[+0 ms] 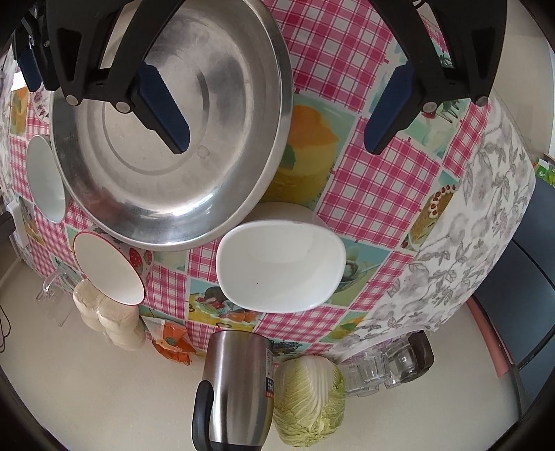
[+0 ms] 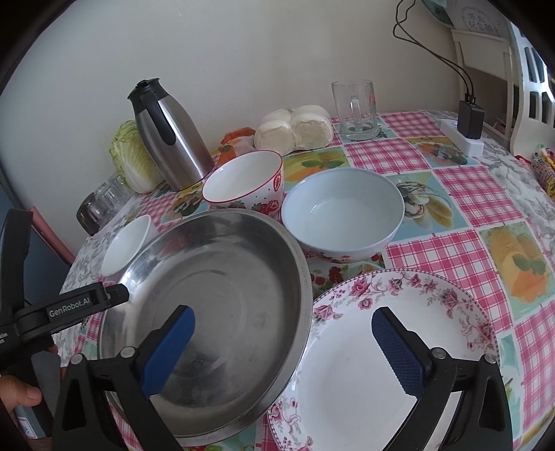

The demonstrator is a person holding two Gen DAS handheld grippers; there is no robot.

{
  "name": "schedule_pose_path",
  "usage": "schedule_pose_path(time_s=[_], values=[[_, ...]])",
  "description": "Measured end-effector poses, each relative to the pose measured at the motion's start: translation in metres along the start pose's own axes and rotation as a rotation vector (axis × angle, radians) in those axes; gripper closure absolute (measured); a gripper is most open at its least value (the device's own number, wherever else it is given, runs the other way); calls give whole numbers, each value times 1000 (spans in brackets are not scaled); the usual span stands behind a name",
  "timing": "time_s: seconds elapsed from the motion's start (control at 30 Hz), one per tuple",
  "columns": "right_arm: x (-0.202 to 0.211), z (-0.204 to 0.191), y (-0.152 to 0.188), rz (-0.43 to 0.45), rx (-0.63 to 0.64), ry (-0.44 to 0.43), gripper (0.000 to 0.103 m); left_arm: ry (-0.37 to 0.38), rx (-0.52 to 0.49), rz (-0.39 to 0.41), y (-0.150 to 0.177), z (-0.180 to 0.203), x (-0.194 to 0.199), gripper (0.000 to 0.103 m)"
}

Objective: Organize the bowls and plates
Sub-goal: 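Withdraw both grippers from the steel basin, then move the right gripper to the floral-rim plate edge and grasp it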

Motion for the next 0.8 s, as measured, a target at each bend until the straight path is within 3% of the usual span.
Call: schedule_pose_path(time_s=[0.33, 0.53, 0.8], values=[[12, 10, -7, 73, -8, 21, 0, 54, 18, 100, -8, 4, 21, 2], [27, 23, -15, 132, -53, 13, 0, 121, -26, 270, -16, 26, 52, 2], [57, 57, -22, 181, -137, -3, 0, 351, -8, 326, -15, 63, 91, 2]])
Point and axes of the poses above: each gripper's, at about its wrist camera, not at the fingertips, and x roughly against the way its jaws point, z to its right, y to its underside, the point moved 4 cm from there along -x, roughly the way its jaws point, and after that the axes turned 7 degrees about z, right-handed, at the moved point
